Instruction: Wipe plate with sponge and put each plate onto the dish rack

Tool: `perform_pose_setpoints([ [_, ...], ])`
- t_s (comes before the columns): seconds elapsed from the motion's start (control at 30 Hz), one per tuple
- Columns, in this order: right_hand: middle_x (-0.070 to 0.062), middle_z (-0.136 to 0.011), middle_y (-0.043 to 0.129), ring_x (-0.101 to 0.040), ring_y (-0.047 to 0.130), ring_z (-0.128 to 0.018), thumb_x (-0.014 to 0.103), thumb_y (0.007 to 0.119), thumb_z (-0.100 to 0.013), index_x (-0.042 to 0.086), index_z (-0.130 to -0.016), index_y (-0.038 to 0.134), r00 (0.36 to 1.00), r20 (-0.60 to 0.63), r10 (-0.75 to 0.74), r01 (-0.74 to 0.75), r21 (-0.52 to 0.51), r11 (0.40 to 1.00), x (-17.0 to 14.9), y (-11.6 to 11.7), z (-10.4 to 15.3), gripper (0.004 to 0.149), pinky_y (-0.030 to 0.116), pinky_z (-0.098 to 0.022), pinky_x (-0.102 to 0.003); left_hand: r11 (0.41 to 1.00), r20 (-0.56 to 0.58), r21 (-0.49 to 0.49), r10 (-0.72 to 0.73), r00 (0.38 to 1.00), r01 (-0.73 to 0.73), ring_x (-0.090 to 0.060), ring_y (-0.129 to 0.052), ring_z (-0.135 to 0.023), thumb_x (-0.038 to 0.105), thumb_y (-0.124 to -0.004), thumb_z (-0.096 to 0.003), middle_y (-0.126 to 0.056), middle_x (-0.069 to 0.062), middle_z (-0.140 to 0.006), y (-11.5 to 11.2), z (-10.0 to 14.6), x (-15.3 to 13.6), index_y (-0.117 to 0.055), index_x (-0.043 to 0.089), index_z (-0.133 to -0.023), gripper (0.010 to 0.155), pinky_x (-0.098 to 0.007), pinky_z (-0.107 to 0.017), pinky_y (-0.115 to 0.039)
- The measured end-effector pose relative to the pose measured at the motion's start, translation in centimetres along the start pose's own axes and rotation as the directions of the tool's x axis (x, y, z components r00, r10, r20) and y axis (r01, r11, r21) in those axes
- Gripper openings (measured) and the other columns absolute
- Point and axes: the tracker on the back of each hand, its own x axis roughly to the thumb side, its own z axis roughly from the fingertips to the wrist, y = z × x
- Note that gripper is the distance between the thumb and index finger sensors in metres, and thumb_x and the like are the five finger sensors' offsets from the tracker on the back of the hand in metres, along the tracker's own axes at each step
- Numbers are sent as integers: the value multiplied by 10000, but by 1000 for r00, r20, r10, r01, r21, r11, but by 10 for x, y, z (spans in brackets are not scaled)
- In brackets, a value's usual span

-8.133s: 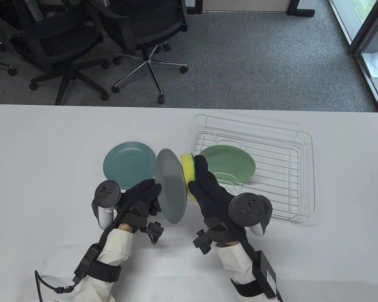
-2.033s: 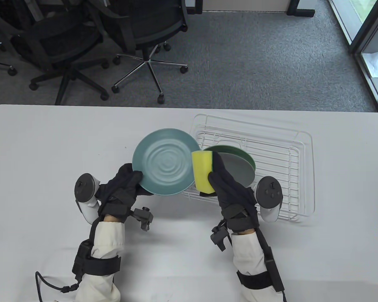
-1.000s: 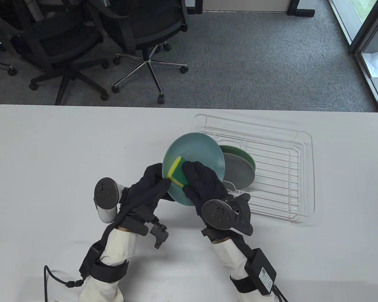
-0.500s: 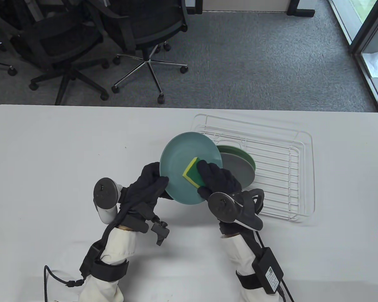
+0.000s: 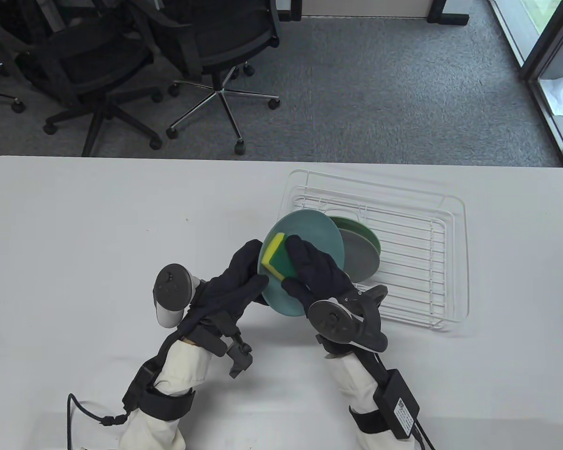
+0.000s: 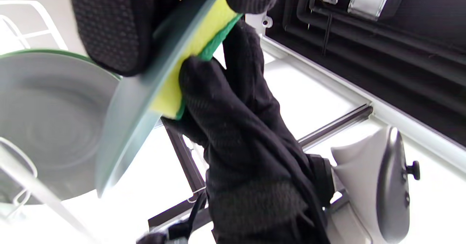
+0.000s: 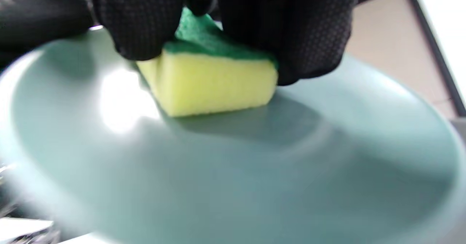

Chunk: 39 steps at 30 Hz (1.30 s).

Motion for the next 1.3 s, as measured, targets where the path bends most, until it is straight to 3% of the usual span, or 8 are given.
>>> perform_pose_setpoints([
  [0.13,-223,-1016,766,-399,880,-783,375,786,-528,145,-1127,411,996,-74,41,-45,-52,998,-13,0,1,744,829,-567,-453,999,-6,-29,-19,1000,19,-531,-861,-815,216,-712,-598,-647,-382,-1011,-8,-3,0,-335,-17,-1136,697,-394,-457,-939],
  [0.4,-252,-1009,773,-426,881,-763,380,782,-535,102,-1137,418,980,-170,104,-96,52,994,-35,8,0,756,818,-530,-487,999,2,47,-16,1000,16,-528,-865,-813,215,-744,-583,-656,-375,-1007,-3,0,2,-348,-23,-1131,717,-391,-454,-946],
  [0.6,-247,-993,797,-408,900,-731,402,782,-532,95,-1141,449,992,-103,78,-54,215,975,-28,6,-3,758,828,-513,-472,986,-1,160,42,999,-41,-525,-861,-815,222,-742,-584,-651,-373,-1007,9,4,-3,-354,-33,-1126,713,-387,-457,-947],
  [0.8,-232,-1011,785,-412,882,-757,387,796,-526,125,-1140,448,995,10,-101,92,330,939,-12,5,-5,753,817,-535,-476,977,-23,203,74,997,-68,-524,-852,-821,229,-734,-587,-643,-371,-1010,14,6,-11,-367,-47,-1118,702,-386,-462,-945],
  [0.9,-215,-1024,775,-410,869,-782,377,800,-523,152,-1137,445,985,39,-166,147,298,943,-5,3,-5,744,812,-546,-474,978,-24,190,97,995,-91,-526,-846,-826,224,-731,-588,-635,-375,-1013,13,6,-12,-364,-44,-1119,700,-392,-469,-941],
  [1.0,-205,-1015,785,-399,879,-773,378,807,-515,159,-1132,448,986,48,-162,150,195,969,-1,3,-4,747,824,-538,-449,986,-16,129,111,994,-108,-530,-846,-823,224,-721,-588,-634,-381,-1013,10,4,-11,-363,-45,-1122,697,-388,-469,-942],
  [1.13,-195,-1019,781,-380,889,-777,393,789,-526,158,-1135,427,993,2,-121,120,18,993,-1,-2,-1,746,837,-533,-425,996,-20,20,91,996,-90,-531,-855,-815,226,-730,-586,-644,-386,-1008,-1,0,-8,-370,-49,-1123,702,-388,-469,-942],
  [1.3,-206,-1018,777,-393,884,-778,391,782,-532,145,-1134,418,992,-73,-107,101,-86,991,-13,-9,2,745,831,-528,-447,996,-19,-51,77,997,-78,-532,-865,-806,224,-745,-582,-656,-389,-1002,-13,-3,-7,-376,-54,-1120,708,-395,-475,-938],
])
